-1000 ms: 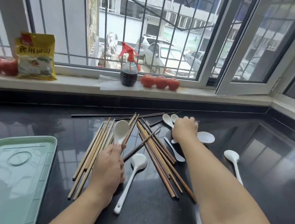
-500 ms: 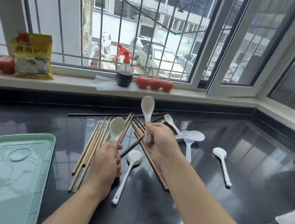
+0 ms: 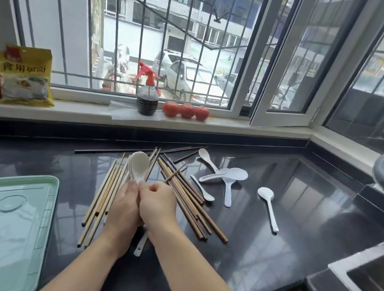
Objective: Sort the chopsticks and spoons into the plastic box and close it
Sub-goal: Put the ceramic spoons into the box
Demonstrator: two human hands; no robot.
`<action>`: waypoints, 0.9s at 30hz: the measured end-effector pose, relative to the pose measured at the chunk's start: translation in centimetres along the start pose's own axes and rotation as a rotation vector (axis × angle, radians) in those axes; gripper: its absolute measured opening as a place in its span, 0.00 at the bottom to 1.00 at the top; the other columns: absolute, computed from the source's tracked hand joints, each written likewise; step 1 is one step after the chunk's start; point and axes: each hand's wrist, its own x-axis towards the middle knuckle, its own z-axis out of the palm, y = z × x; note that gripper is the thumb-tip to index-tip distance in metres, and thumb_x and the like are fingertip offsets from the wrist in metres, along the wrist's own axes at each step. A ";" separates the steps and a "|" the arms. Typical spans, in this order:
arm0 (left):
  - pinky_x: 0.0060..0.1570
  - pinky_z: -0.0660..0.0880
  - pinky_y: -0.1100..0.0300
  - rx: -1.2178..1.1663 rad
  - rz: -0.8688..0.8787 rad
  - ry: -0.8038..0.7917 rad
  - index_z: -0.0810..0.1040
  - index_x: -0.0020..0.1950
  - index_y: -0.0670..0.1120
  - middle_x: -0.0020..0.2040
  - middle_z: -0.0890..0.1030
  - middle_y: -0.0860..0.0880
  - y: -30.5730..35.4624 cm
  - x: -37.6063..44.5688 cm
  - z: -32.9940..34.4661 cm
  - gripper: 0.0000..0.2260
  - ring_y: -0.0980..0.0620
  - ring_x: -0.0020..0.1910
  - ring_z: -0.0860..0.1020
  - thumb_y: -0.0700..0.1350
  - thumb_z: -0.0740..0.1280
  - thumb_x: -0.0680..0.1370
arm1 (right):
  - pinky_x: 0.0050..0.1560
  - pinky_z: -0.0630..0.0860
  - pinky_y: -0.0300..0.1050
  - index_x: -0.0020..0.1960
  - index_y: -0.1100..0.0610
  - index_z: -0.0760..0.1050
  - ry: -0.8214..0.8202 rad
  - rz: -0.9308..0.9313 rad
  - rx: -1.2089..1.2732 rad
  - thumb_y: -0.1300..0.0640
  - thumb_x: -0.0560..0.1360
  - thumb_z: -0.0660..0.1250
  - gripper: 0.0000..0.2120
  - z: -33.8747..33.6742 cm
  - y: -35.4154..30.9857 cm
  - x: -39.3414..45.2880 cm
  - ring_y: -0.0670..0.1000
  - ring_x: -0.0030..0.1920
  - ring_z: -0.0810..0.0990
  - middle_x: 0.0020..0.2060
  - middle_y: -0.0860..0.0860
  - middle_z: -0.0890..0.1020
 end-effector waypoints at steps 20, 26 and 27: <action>0.26 0.56 0.59 -0.100 -0.052 0.033 0.74 0.54 0.42 0.30 0.61 0.51 -1.3 2.0 -0.5 0.18 0.53 0.26 0.57 0.57 0.58 0.85 | 0.61 0.68 0.52 0.61 0.56 0.76 0.303 -0.188 -1.434 0.58 0.77 0.62 0.13 -13.0 0.1 18.5 0.58 0.63 0.71 0.58 0.54 0.80; 0.24 0.58 0.61 -0.093 -0.057 0.020 0.73 0.53 0.42 0.30 0.61 0.51 -1.4 2.0 -0.5 0.15 0.53 0.27 0.57 0.53 0.57 0.87 | 0.65 0.71 0.53 0.61 0.58 0.76 0.295 -0.105 -1.322 0.60 0.77 0.67 0.13 -11.8 0.5 20.4 0.60 0.63 0.76 0.59 0.58 0.81; 0.24 0.58 0.61 -0.095 -0.056 0.021 0.73 0.53 0.42 0.30 0.61 0.50 -1.3 2.0 -0.5 0.14 0.53 0.27 0.58 0.52 0.57 0.87 | 0.64 0.72 0.53 0.60 0.59 0.76 0.304 -0.087 -1.251 0.61 0.77 0.67 0.12 -11.6 0.4 20.5 0.61 0.62 0.77 0.58 0.59 0.81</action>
